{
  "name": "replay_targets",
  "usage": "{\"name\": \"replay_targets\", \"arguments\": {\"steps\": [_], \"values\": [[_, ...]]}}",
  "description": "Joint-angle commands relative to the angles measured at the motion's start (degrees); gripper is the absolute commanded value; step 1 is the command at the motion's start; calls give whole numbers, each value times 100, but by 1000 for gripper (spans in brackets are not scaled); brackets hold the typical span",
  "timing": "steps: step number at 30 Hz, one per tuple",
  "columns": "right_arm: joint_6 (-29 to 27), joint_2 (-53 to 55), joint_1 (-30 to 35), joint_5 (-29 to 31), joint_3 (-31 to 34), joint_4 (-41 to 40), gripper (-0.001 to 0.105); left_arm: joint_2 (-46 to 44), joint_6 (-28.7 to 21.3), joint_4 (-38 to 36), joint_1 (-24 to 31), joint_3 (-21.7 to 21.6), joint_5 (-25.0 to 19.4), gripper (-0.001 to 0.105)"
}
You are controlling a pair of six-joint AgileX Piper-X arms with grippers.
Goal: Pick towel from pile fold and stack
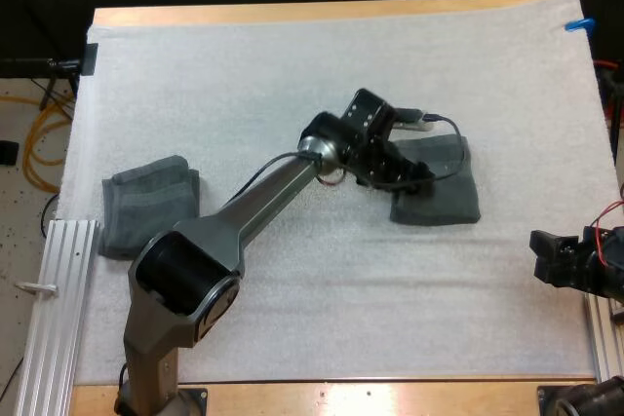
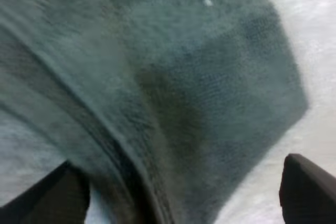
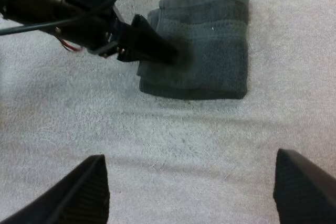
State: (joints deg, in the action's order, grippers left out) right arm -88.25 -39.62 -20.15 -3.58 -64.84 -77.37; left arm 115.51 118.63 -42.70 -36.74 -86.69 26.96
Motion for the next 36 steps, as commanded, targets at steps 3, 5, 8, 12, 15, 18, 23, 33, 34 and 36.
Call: {"name": "replay_targets", "arguments": {"steps": [3, 5, 8, 12, 15, 18, 23, 33, 34, 36], "values": [[-34, 17, -3, -1, -29, 43, 64, -184, -838, -1179, -3, -451, -1408, 73], [-34, 17, -3, 2, -29, 43, 64, -332, -1050, -1423, 0, -506, -1924, 73], [-34, 17, -3, 13, -29, 43, 64, -566, -1115, -1557, 9, -505, -2439, 73], [-34, 17, -3, 13, -29, 43, 64, -698, -881, -1548, 9, -495, -2498, 73], [-34, 17, -3, 13, -29, 43, 64, -647, -583, -1333, 9, -436, -2443, 73], [-34, 17, -3, 13, -29, 43, 64, -553, -404, -1056, 9, -380, -2101, 73], [-34, 17, -3, 13, -29, 43, 64, -336, -75, -736, 9, -383, -1526, 73], [-34, 17, -3, 13, -29, 30, 64, 245, 503, -593, 9, -383, -1028, 73], [-37, 17, -3, 13, -29, 30, 64, 282, 571, -580, 9, -383, -1012, 73], [-45, 17, -3, 13, -29, 30, 64, 385, 721, -523, 9, -383, -897, 73]]}}
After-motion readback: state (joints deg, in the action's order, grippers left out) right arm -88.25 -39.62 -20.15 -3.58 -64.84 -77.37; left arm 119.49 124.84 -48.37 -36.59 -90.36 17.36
